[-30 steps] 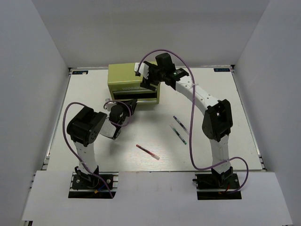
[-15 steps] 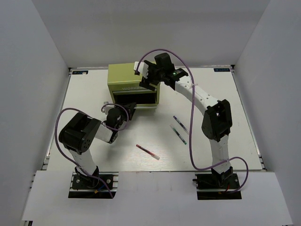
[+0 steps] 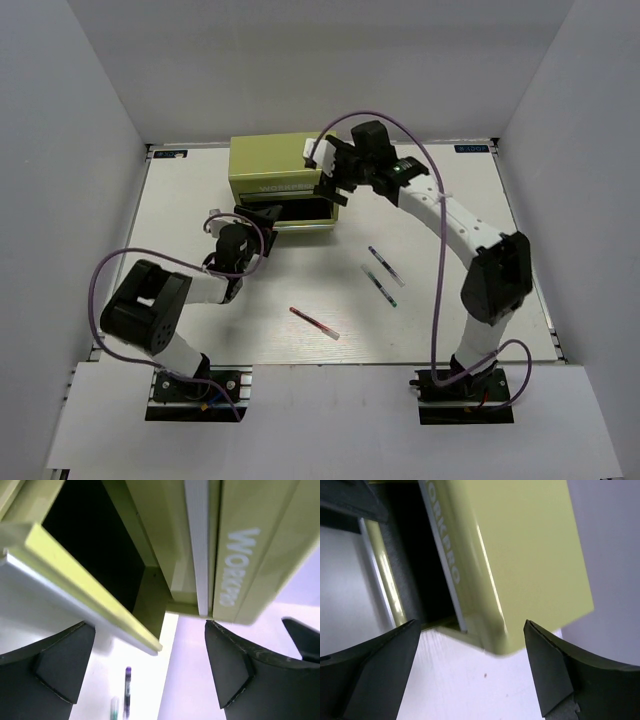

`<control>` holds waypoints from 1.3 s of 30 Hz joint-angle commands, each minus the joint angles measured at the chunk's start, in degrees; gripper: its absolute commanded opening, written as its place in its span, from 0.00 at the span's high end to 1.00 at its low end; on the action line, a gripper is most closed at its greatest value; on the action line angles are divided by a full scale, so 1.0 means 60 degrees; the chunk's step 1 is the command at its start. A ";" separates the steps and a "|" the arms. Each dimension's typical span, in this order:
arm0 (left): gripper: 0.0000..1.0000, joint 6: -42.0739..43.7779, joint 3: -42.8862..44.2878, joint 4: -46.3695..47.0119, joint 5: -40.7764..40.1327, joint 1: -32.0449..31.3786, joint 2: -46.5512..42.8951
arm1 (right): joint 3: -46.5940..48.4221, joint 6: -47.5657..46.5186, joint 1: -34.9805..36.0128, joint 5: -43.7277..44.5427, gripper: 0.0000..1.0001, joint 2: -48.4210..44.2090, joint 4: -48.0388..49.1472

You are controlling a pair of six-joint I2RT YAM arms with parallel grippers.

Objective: Sort the stationery into containers
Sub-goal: Grab a piece of stationery with the right arm

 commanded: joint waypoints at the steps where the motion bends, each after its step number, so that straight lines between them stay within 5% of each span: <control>1: 0.00 0.0312 -0.0110 -0.0255 0.0371 0.0004 -0.1420 | -0.0977 0.0333 -0.0041 -0.0148 0.10 -0.1503 0.0538; 10: 0.00 0.0986 -0.1133 -0.3621 0.1995 0.0004 -0.4160 | -0.4758 0.1240 -0.0143 0.0216 0.11 -0.4522 0.1036; 14: 0.00 0.0987 -0.2173 -0.4956 0.2306 0.0004 -0.5858 | -0.6325 0.2119 -0.0465 0.0130 0.23 -0.5372 0.0788; 20: 0.00 0.0256 -0.2921 -0.7898 0.1794 0.0004 -0.9632 | -0.7835 0.3846 -0.1080 -0.0310 0.61 -0.5592 0.0538; 24: 0.00 0.0603 -0.3200 -0.8575 0.1793 0.0004 -1.1583 | -0.7881 0.4361 -0.1578 -0.0324 0.56 -0.4965 0.0495; 27: 0.05 0.1438 -0.2006 -1.0414 0.1793 0.0004 -1.1750 | -0.7442 0.4712 -0.1827 -0.0529 0.50 -0.4290 0.0130; 33: 0.24 0.4367 0.0997 -1.4225 0.1895 0.0004 -0.9030 | -0.6723 0.4801 -0.1945 -0.0501 0.46 -0.2753 -0.0253; 39: 0.24 0.5746 0.2219 -1.4920 0.1705 -0.0098 -0.7884 | -0.6503 0.4875 -0.2004 0.0232 0.46 -0.1829 -0.0033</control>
